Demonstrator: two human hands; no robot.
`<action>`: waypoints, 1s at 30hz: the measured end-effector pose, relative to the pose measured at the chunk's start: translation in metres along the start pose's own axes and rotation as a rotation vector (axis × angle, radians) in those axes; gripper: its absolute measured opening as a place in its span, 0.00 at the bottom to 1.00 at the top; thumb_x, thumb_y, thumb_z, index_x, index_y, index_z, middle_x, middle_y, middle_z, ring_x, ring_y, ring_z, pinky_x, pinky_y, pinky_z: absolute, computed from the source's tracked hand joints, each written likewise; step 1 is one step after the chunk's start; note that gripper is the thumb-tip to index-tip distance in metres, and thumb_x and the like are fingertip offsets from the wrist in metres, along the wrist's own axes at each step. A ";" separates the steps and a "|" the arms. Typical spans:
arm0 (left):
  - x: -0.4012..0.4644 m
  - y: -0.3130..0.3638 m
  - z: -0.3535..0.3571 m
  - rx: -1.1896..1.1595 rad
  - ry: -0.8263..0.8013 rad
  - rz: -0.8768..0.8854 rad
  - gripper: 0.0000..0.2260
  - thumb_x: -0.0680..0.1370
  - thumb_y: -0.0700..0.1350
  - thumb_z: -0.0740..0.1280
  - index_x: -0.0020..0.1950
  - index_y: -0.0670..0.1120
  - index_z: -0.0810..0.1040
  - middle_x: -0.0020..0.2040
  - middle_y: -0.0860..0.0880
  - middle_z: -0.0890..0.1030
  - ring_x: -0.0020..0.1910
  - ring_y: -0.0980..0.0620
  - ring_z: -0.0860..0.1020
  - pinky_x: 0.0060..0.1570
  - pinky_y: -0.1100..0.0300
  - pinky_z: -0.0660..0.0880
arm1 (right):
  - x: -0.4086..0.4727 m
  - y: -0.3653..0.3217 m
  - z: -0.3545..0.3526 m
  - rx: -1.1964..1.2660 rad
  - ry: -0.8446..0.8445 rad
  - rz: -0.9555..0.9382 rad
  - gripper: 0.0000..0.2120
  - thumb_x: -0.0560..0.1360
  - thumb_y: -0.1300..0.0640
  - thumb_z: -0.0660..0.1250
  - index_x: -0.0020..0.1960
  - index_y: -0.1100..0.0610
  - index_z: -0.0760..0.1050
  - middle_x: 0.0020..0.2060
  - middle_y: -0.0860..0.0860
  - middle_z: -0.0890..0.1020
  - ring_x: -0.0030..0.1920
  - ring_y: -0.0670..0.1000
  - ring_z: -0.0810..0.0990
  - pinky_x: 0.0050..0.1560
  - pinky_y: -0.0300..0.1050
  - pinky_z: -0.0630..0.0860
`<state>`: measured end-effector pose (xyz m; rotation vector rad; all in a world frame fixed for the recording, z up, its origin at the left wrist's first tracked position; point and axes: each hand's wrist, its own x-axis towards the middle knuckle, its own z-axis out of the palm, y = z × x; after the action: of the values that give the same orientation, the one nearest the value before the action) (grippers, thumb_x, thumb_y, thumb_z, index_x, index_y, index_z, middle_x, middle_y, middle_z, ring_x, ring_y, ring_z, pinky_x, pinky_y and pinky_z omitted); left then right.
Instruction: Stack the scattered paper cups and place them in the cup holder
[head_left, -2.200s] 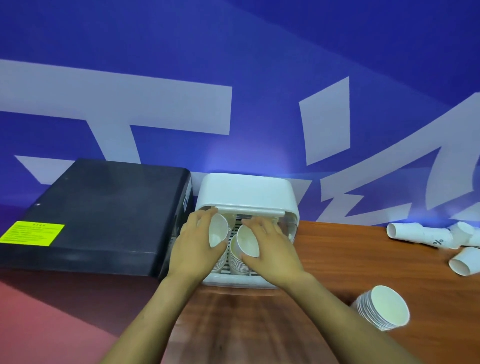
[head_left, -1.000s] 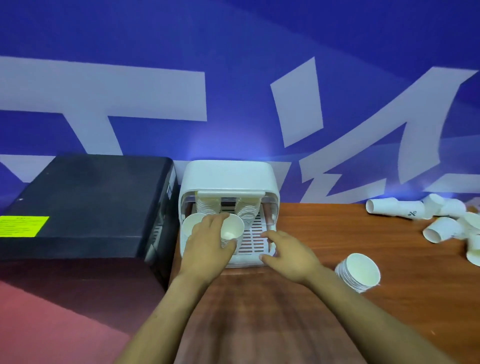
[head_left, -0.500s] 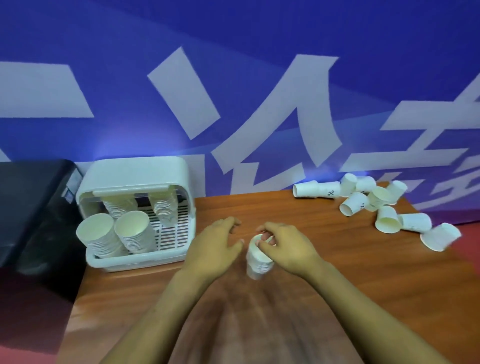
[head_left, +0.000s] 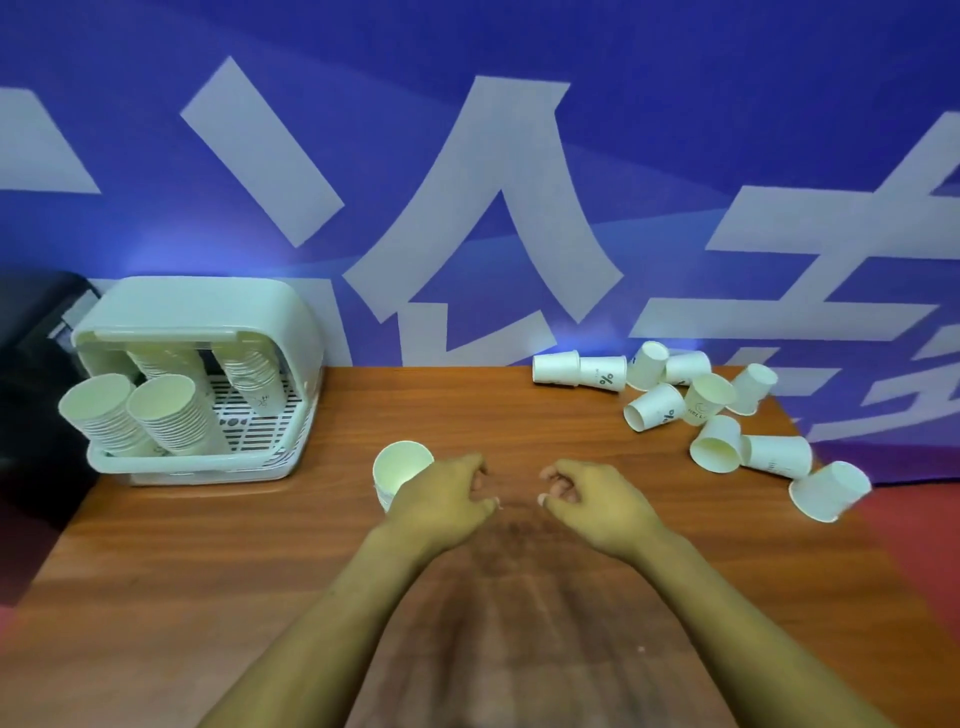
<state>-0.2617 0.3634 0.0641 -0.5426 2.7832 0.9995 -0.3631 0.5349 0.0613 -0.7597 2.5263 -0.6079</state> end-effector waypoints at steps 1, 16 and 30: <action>0.005 0.003 0.001 0.001 -0.005 0.001 0.16 0.76 0.51 0.67 0.62 0.51 0.74 0.55 0.54 0.78 0.54 0.52 0.77 0.56 0.57 0.74 | 0.001 0.003 -0.002 -0.002 -0.001 0.000 0.13 0.74 0.47 0.67 0.57 0.48 0.76 0.44 0.43 0.80 0.46 0.45 0.77 0.52 0.44 0.76; 0.099 0.084 0.058 0.056 -0.208 0.038 0.22 0.76 0.53 0.67 0.69 0.52 0.68 0.66 0.48 0.72 0.65 0.49 0.71 0.65 0.55 0.68 | 0.019 0.117 -0.074 -0.035 0.056 0.080 0.16 0.74 0.52 0.66 0.62 0.48 0.74 0.55 0.44 0.77 0.52 0.43 0.75 0.55 0.43 0.75; 0.194 0.188 0.159 0.111 -0.132 -0.157 0.27 0.76 0.53 0.65 0.73 0.54 0.62 0.71 0.49 0.65 0.69 0.45 0.64 0.69 0.52 0.63 | 0.097 0.293 -0.149 -0.435 -0.057 -0.101 0.27 0.72 0.56 0.68 0.69 0.46 0.66 0.69 0.46 0.67 0.66 0.52 0.68 0.62 0.47 0.71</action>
<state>-0.5112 0.5433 0.0047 -0.6431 2.6149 0.8129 -0.6315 0.7400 0.0035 -1.0413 2.6078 -0.0571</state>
